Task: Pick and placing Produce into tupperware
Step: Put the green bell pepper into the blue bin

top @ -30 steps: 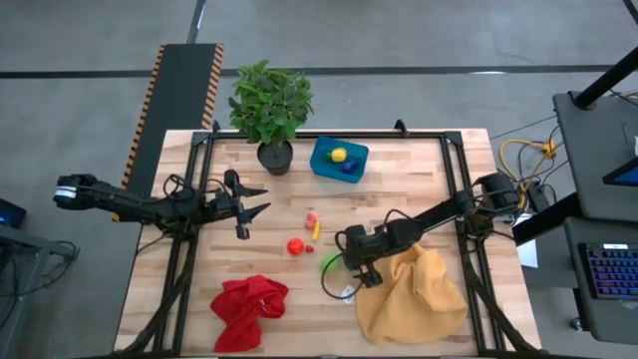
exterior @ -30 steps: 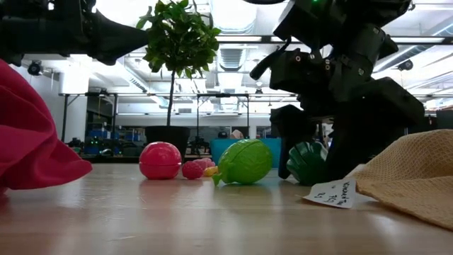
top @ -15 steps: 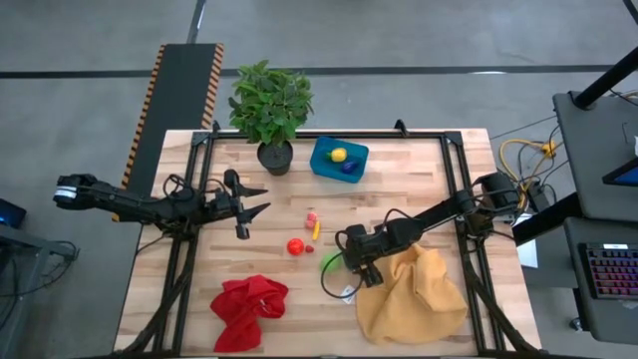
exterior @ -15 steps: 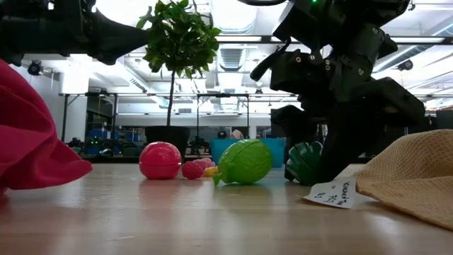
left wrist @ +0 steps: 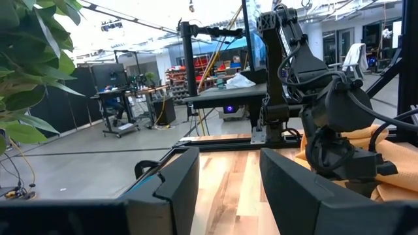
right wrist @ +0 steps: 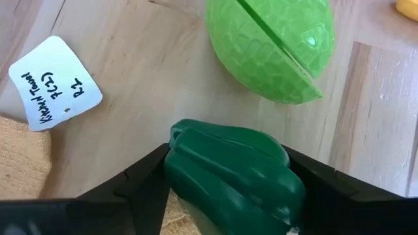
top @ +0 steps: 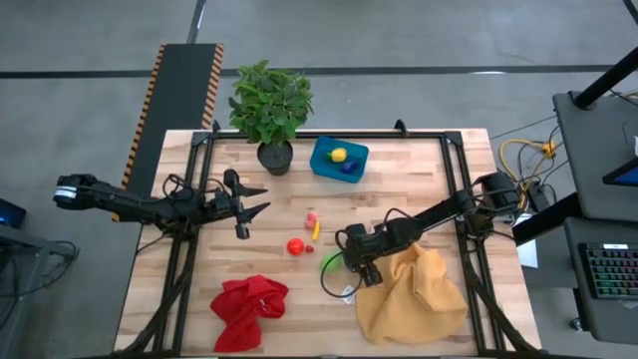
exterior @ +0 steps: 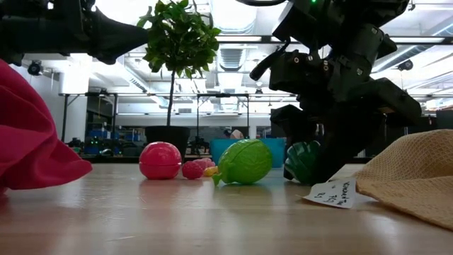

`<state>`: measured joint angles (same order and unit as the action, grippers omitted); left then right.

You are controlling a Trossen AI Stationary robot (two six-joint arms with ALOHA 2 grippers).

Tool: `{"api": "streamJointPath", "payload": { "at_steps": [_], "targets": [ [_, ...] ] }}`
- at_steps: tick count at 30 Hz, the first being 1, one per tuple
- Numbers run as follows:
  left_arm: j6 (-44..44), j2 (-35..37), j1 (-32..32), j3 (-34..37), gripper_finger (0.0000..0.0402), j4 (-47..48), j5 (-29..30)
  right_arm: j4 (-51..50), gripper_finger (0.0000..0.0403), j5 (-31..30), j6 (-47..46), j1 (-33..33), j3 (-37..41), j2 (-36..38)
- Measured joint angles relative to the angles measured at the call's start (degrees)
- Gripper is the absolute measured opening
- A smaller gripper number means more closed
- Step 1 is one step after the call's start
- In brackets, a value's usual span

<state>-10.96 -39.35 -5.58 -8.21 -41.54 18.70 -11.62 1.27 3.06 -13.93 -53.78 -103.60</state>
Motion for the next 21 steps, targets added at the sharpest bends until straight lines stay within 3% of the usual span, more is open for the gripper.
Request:
{"api": "streamJointPath", "payload": {
  "at_steps": [7,12,21],
  "targets": [
    [0.00,0.00,0.00,0.00,0.0148,0.00,0.00,-1.02,0.0236,-0.33,0.42,0.61,0.04,0.75],
    [0.01,0.00,-0.02,0.00,0.0148,0.00,-0.02,-3.89,0.0242,-3.85,-0.67,2.59,0.04,2.35],
    [0.00,0.07,-0.02,-0.02,0.0148,-0.01,-0.02,-4.55,0.0235,-4.52,-0.85,7.31,-0.19,8.30]
  ]
}}
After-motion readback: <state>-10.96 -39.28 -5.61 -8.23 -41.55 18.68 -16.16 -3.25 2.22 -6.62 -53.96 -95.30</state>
